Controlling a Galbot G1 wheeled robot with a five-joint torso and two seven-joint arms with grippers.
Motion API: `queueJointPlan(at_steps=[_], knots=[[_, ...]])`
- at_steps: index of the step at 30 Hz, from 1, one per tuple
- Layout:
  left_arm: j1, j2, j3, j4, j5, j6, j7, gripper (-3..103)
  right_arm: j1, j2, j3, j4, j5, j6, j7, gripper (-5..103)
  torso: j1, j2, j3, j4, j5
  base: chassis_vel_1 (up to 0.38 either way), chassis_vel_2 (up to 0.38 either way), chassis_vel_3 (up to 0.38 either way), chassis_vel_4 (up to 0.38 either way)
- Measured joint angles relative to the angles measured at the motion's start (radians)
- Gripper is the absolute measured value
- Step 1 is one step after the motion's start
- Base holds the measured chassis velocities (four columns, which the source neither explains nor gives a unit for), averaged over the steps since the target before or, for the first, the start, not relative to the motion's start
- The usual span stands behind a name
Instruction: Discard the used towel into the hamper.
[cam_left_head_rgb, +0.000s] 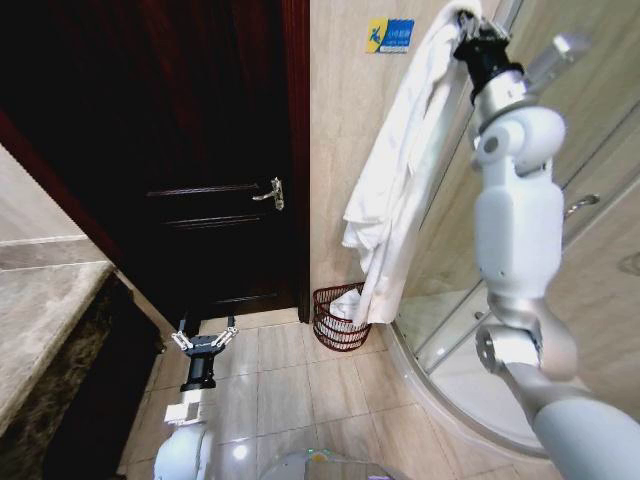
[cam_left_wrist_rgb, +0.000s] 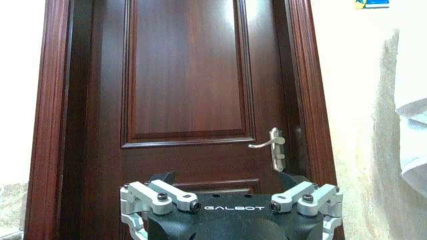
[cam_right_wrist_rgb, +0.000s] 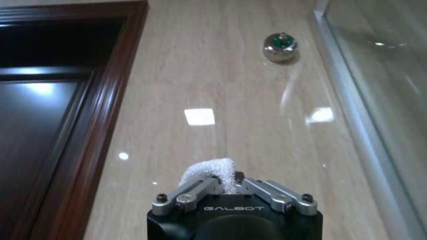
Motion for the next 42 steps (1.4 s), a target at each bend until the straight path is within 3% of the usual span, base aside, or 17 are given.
queueJointPlan(at_steps=[9,18,21,29,42], knots=[[0.009,0.000,-0.012,-0.004,-0.024,-0.011,-0.001,100,0.066,0.066,-0.031,-0.102,-0.032,0.023,0.002,2,0.000,-0.001,-0.001,0.0003,-0.0003,0.000,0.000,0.000,0.000],[0.003,0.000,-0.006,0.010,-0.027,-0.017,-0.001,100,-0.164,0.067,-0.024,-0.089,-0.061,0.059,-0.027,2,-0.001,-0.002,-0.001,-0.0001,0.0005,0.000,0.000,0.000,0.000],[-0.002,0.000,0.003,0.015,-0.014,-0.019,-0.001,100,-0.229,0.098,-0.033,-0.134,-0.120,0.120,-0.046,2,-0.001,-0.002,-0.001,-0.0002,0.0004,0.000,0.000,0.000,0.000],[0.007,0.000,-0.002,0.005,-0.015,-0.023,-0.002,100,-0.298,0.175,-0.040,-0.205,-0.210,0.184,-0.061,2,-0.001,-0.002,-0.001,0.0005,-0.0003,0.000,0.000,0.000,0.000],[0.005,0.000,0.006,0.022,-0.030,-0.037,-0.001,100,-0.585,0.152,0.016,-0.151,-0.278,0.245,-0.085,2,-0.001,-0.002,-0.001,-0.0001,0.0004,0.000,0.000,0.000,0.000]])
